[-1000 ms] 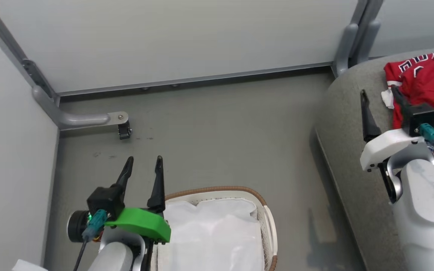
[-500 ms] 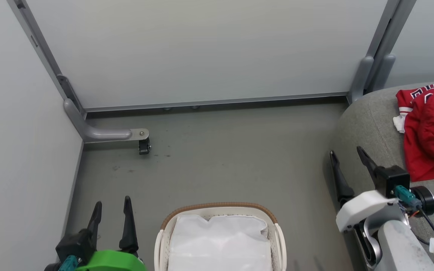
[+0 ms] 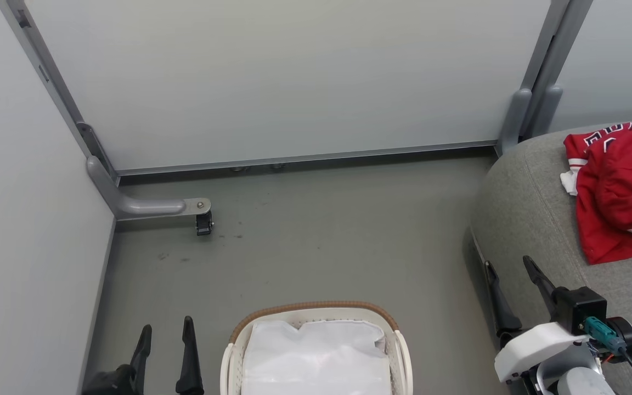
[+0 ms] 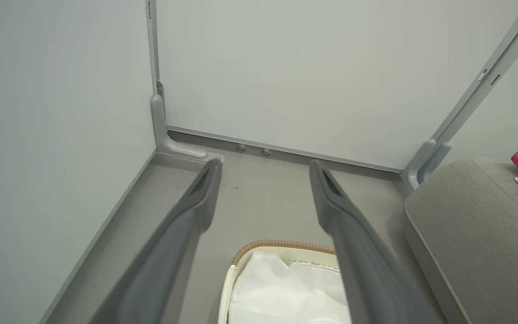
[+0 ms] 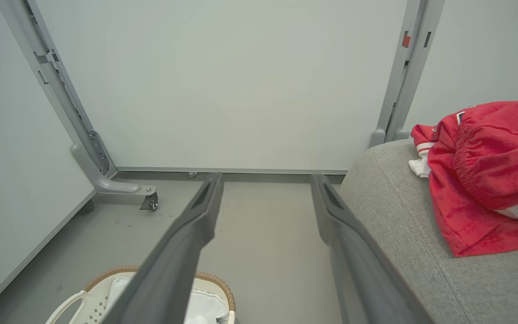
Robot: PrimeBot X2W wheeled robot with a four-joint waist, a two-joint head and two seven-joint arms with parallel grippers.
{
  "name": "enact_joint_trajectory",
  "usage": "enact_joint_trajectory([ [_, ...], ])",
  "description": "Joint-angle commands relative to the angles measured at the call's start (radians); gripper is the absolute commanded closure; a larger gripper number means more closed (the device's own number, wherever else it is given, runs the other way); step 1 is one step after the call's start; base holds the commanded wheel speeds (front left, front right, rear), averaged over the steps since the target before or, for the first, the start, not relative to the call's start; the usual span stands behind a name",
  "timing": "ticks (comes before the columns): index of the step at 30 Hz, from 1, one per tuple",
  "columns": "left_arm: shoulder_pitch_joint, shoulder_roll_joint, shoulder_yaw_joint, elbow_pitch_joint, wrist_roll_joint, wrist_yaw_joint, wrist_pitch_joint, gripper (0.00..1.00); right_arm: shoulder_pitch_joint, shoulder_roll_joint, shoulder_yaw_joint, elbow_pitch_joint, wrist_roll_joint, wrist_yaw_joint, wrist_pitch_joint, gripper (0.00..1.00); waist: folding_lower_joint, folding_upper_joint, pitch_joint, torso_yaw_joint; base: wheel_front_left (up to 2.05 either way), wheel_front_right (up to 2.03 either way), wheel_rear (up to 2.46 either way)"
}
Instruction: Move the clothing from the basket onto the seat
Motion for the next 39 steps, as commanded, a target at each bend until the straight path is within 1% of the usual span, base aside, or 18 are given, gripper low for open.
enact_joint_trajectory([
  [1, 0.014, 0.002, 0.008, -0.007, 0.000, -0.003, 0.000, 0.00, 0.011, -0.004, 0.000, -0.005, 0.004, -0.001, -0.005, 0.00, 0.0001, 0.0000, -0.002, -0.004, 0.00, 0.00, 0.00],
  [11, 0.017, 0.005, 0.013, -0.001, 0.001, -0.007, 0.000, 0.00, 0.019, -0.004, -0.012, -0.004, -0.009, -0.001, -0.005, 0.00, 0.0001, 0.0000, -0.005, -0.002, 0.00, 0.00, 0.00],
  [20, 0.015, 0.002, 0.021, -0.005, -0.008, -0.011, 0.000, 0.00, 0.015, -0.003, -0.003, 0.008, -0.013, -0.001, -0.005, 0.00, 0.0001, 0.0000, -0.005, -0.001, 0.00, 0.00, 0.00],
  [21, 0.005, -0.001, 0.019, 0.002, -0.005, -0.010, 0.000, 1.00, 0.005, 0.000, -0.004, 0.008, -0.007, 0.000, 0.000, 1.00, 0.0001, 0.0000, -0.005, -0.001, 0.00, 0.00, 0.00],
  [25, 0.004, -0.004, 0.020, 0.030, -0.018, -0.012, 0.004, 1.00, 0.012, 0.007, -0.008, 0.038, 0.011, 0.000, 0.009, 1.00, 0.0001, 0.0000, -0.005, -0.001, 0.00, 0.00, 0.00],
  [39, -0.042, -0.013, 0.077, 0.035, -0.233, -0.045, 0.072, 1.00, 0.007, 0.005, -0.027, 0.013, 0.285, 0.000, 0.077, 1.00, 0.0001, 0.0000, -0.001, -0.002, 0.00, 0.00, 0.00],
])
